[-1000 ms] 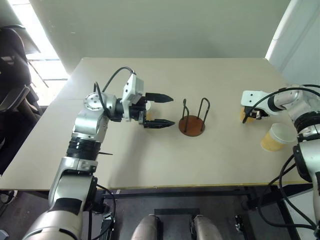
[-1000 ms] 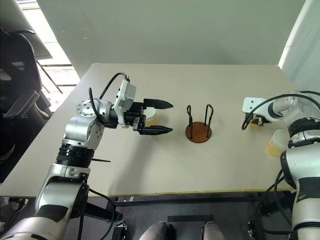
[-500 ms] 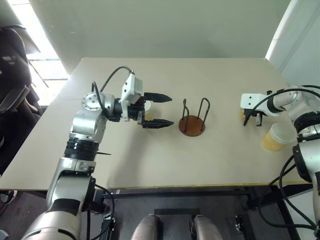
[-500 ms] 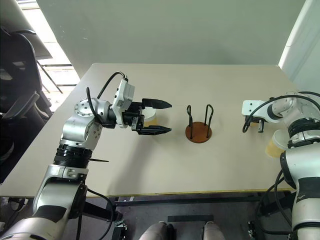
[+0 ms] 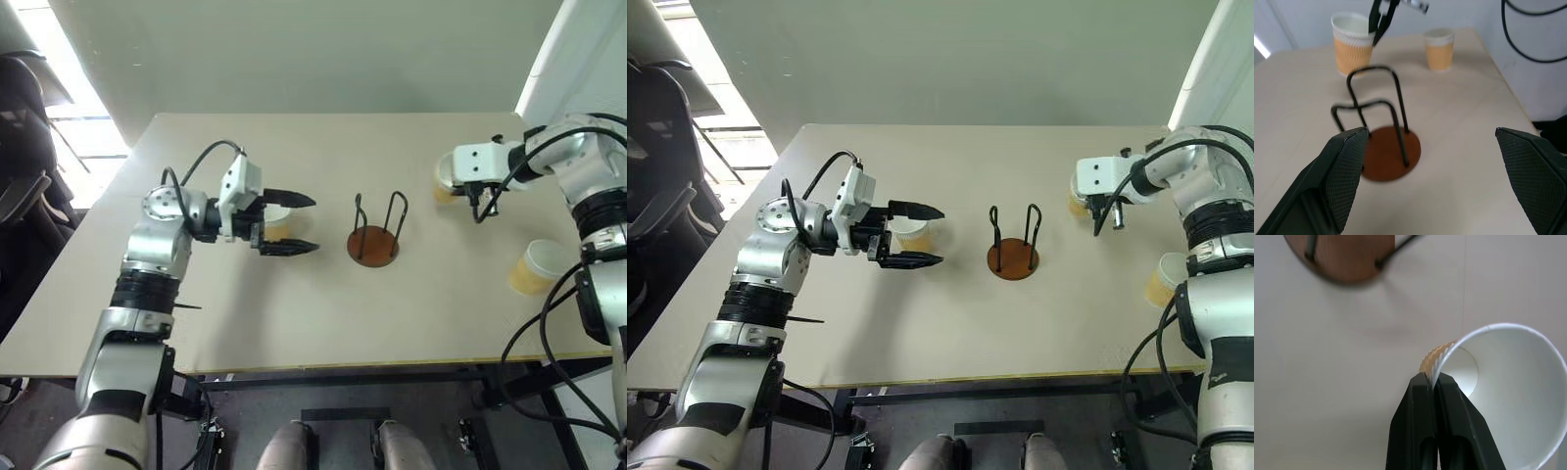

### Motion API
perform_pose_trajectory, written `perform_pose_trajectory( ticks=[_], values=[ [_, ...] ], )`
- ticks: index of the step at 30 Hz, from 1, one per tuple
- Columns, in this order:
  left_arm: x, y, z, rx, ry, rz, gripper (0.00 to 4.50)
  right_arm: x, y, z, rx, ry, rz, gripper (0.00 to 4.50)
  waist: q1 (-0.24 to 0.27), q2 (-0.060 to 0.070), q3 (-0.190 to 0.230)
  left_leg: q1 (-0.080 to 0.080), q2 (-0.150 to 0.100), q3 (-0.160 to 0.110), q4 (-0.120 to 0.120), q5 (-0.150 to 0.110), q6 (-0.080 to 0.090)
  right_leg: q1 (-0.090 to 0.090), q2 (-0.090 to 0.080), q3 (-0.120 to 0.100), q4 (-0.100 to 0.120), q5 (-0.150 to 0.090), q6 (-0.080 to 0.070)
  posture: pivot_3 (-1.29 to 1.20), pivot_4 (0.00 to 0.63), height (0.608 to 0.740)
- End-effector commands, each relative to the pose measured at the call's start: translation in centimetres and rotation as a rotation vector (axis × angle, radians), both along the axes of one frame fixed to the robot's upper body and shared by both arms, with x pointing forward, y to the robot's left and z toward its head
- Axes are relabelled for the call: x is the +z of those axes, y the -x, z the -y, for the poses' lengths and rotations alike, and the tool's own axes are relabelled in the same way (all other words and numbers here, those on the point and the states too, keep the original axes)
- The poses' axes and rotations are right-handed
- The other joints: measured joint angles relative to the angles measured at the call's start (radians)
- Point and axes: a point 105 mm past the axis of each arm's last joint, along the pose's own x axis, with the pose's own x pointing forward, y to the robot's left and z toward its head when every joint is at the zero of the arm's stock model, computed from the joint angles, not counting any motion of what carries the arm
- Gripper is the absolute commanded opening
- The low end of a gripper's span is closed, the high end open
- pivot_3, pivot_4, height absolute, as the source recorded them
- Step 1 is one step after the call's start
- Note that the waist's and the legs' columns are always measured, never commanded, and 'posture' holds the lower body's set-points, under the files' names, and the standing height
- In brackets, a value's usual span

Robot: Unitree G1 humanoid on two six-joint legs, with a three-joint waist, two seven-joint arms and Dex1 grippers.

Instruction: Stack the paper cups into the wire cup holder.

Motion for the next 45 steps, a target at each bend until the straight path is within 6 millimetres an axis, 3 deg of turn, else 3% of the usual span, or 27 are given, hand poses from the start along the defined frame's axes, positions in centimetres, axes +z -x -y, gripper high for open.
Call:
perform_pose_trajectory(
  ticks=[1, 8, 18, 30, 45],
  values=[
    [1.3, -0.2, -0.2, -0.012, 0.003, 0.038, 4.50, 2.6, 0.4, -1.3, 0.048, -0.037, 0.064, 0.02, 0.004, 0.000, 0.000, -0.001, 0.000, 0.000, 0.000, 0.000, 0.000, 0.000, 0.000, 0.000, 0.000, 0.000, 0.000, 0.00, 0.150, 0.740],
    [0.9, -0.4, -0.1, -0.026, -0.005, 0.028, 4.50, 5.3, 1.3, -3.1, 0.100, -0.035, 0.121, 0.02, 0.005, 0.000, 0.000, -0.002, 0.000, -0.001, 0.000, -0.001, 0.000, -0.001, 0.000, -0.001, -0.001, 0.000, -0.001, 0.00, 0.150, 0.740],
    [1.0, -0.7, 0.7, -0.055, -0.007, 0.027, 4.50, 6.8, 4.6, -6.5, 0.215, -0.126, 0.044, 0.02, 0.001, 0.000, 0.000, -0.002, 0.000, -0.001, 0.000, 0.000, 0.000, -0.002, 0.000, -0.001, -0.001, -0.001, -0.001, 0.00, 0.150, 0.740],
    [1.4, 0.2, 0.8, -0.141, 0.074, -0.024, 4.50, 5.3, 6.1, -9.0, 0.285, -0.147, -0.056, 0.02, -0.001, 0.000, 0.000, -0.002, 0.000, -0.001, 0.001, 0.001, 0.000, -0.002, 0.001, 0.000, 0.001, -0.001, -0.001, 0.00, 0.150, 0.740],
    [0.8, 0.7, -0.1, -0.141, 0.085, -0.040, 4.50, 2.6, 5.4, -9.6, 0.308, -0.076, -0.128, 0.02, -0.001, 0.000, 0.000, -0.002, 0.000, -0.001, 0.002, 0.002, 0.000, -0.002, 0.001, 0.000, 0.001, -0.001, -0.001, 0.00, 0.150, 0.740]
  ],
)
